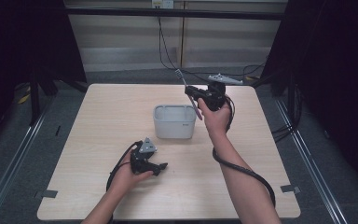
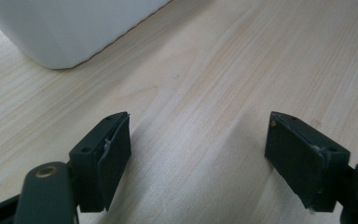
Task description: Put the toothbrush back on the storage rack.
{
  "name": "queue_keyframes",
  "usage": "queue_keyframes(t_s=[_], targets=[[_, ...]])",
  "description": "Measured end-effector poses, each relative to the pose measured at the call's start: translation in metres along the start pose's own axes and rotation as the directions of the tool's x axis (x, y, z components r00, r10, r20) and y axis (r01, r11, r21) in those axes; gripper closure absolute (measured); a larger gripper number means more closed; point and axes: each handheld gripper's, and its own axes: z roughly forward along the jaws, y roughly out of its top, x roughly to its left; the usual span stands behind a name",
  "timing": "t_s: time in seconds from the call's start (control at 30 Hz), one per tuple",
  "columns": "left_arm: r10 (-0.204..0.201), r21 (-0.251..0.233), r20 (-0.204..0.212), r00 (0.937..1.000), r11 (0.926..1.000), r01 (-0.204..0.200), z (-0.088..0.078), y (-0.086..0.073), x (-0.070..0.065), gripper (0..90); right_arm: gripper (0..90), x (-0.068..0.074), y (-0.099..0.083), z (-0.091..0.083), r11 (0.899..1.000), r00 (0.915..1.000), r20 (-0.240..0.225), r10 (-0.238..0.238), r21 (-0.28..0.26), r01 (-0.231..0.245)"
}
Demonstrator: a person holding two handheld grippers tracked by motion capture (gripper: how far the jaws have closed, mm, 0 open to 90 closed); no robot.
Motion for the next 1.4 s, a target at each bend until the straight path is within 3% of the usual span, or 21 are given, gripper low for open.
queue_keyframes(t_s=[0.4, 0.97, 1.4], targets=[[-0.001, -0.001, 0.001, 1.0000, 1.0000, 0.001, 0.000, 0.000, 0.000, 22.2, 80.6, 0.004, -0.002, 0.020, 1.000, 0.9999, -0.008, -0.013, 0.013, 0.013], [0.002, 0.003, -0.001, 1.0000, 1.0000, -0.002, -0.001, 0.000, 0.000, 22.2, 80.5, 0.002, -0.001, 0.033, 1.000, 0.9999, -0.010, -0.006, 0.003, 0.006], [0.004, 0.004, -0.001, 1.0000, 1.0000, -0.004, -0.001, 0.000, 0.000, 22.1, 80.2, -0.003, -0.018, 0.035, 1.000, 0.9999, -0.010, -0.014, 0.027, 0.014]])
